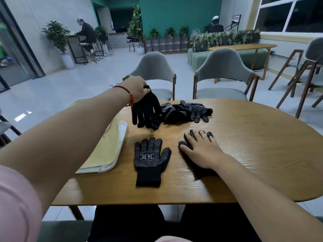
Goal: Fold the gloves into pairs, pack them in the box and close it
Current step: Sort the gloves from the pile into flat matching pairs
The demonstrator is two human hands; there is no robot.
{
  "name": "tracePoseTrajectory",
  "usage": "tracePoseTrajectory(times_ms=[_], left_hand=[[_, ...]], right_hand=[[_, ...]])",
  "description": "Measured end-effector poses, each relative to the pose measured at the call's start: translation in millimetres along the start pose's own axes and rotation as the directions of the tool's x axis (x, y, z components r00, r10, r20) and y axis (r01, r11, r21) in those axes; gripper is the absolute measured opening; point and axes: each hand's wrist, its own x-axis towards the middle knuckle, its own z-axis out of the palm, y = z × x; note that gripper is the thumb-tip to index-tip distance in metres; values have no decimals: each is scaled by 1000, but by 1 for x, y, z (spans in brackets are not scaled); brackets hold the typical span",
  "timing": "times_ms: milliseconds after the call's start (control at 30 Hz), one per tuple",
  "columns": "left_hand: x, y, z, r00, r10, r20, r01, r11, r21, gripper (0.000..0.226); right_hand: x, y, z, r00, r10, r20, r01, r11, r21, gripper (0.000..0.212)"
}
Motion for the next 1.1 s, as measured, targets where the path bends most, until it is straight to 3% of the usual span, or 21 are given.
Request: tracePoseTrajectory(times_ms=[100, 200, 233, 300, 333, 400, 433, 467, 567, 667, 833, 967, 1100], left_hand=[[-1, 6, -2, 1000, -4, -15, 5, 999, 41, 39], [-3, 12, -5, 998, -9, -59, 11, 999, 42, 39], [-3, 13, -5, 998, -3, -68, 6, 999, 42, 38], [-5, 14, -6, 997, 3, -75, 0, 999, 37, 34], [-7, 15, -6, 997, 6, -73, -3, 999, 34, 32], [-12, 18, -5, 996, 19, -87, -15, 999, 41, 30], [-14, 19, -5, 995, 27, -98, -23, 999, 43, 30], [-18, 20, -5, 993, 38, -109, -33, 999, 43, 29], [-32, 25, -6, 986, 81, -143, -75, 996, 45, 25], [-48, 30, -1, 983, 120, -139, -110, 991, 78, 25], [-79, 40, 22, 987, 153, -48, -140, 970, 199, 26], [-115, 26, 63, 966, 205, -160, -210, 978, -16, 39], [-159, 25, 95, 916, 204, -344, -275, 946, -169, 55]], right_hand=[[1, -4, -3, 1000, 16, 1, -16, 997, -76, 78], [1, -19, -11, 984, -41, -173, 25, 995, -94, 71], [1, -27, -16, 970, -69, -235, 69, 998, -8, 70], [0, -49, -31, 976, -69, -206, 146, 911, 386, 64], [-1, -62, -39, 992, -68, -111, 124, 752, 648, 60], [2, -85, -49, 982, -160, 101, -57, 261, 964, 62], [5, -94, -51, 957, -236, 168, -164, 38, 986, 67], [8, -100, -53, 931, -304, 201, -246, -120, 962, 73], [25, -113, -57, 899, -399, 178, -338, -378, 862, 93], [38, -122, -61, 894, -422, 149, -355, -467, 810, 101], [44, -123, -63, 919, -375, 120, -317, -526, 789, 83], [51, -122, -61, 933, -330, 144, -318, -569, 759, 85], [50, -119, -51, 912, -388, 131, -346, -558, 754, 85]])
